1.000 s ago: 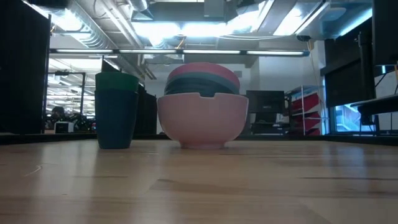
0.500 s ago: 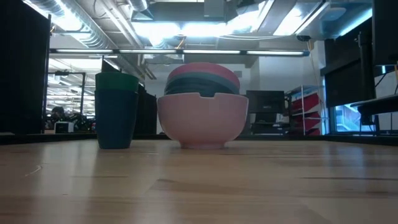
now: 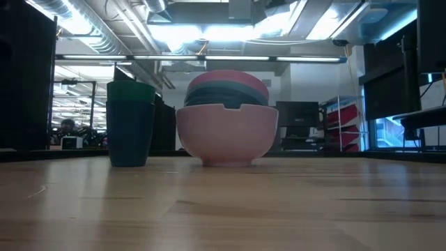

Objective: Nest bowls inside each other
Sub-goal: Stack the red bowl on top of the pink bowl

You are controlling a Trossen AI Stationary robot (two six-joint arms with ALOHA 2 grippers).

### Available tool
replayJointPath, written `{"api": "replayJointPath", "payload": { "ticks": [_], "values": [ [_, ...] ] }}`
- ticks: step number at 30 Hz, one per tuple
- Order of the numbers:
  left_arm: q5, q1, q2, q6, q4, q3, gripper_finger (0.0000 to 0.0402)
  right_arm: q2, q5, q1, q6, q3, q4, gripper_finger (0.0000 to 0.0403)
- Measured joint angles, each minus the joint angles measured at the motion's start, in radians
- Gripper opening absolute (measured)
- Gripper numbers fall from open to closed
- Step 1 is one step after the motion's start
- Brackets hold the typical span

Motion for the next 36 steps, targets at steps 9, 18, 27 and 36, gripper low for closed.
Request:
{"api": "replayJointPath", "payload": {
  "ticks": [9,18,27,36],
  "values": [
    [-0.001,0.0,-0.001,-0.043,0.094,-0.096,0.008,0.0,0.0,0.0,0.0,0.0,0.002,0.0223],
    [0.0,0.003,-0.001,-0.048,0.121,-0.115,0.0053,0.0,-0.001,0.0,0.0,0.0,0.0,0.0223],
    [0.004,0.018,-0.001,-0.072,0.125,-0.12,0.0045,0.0,-0.001,-0.002,0.0,0.0,0.0,0.0223],
    [0.013,0.053,-0.052,-0.101,0.126,-0.12,0.0045,0.0,-0.001,-0.002,-0.006,0.0,-0.001,0.0223]
  ]
}}
